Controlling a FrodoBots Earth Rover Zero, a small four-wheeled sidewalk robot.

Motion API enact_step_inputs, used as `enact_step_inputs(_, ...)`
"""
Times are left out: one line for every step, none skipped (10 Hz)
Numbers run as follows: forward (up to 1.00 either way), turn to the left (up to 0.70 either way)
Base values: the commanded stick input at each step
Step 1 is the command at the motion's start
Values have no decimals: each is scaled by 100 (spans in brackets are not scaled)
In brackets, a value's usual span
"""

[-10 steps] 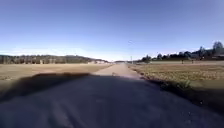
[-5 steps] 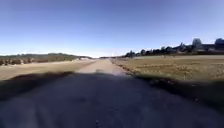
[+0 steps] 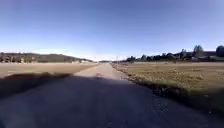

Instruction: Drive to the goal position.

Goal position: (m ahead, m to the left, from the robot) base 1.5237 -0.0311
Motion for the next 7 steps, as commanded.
enact_step_inputs(50, 0)
enact_step_inputs(50, 0)
enact_step_inputs(50, 0)
enact_step_inputs(50, 0)
enact_step_inputs(50, 0)
enact_step_inputs(50, 0)
enact_step_inputs(50, 0)
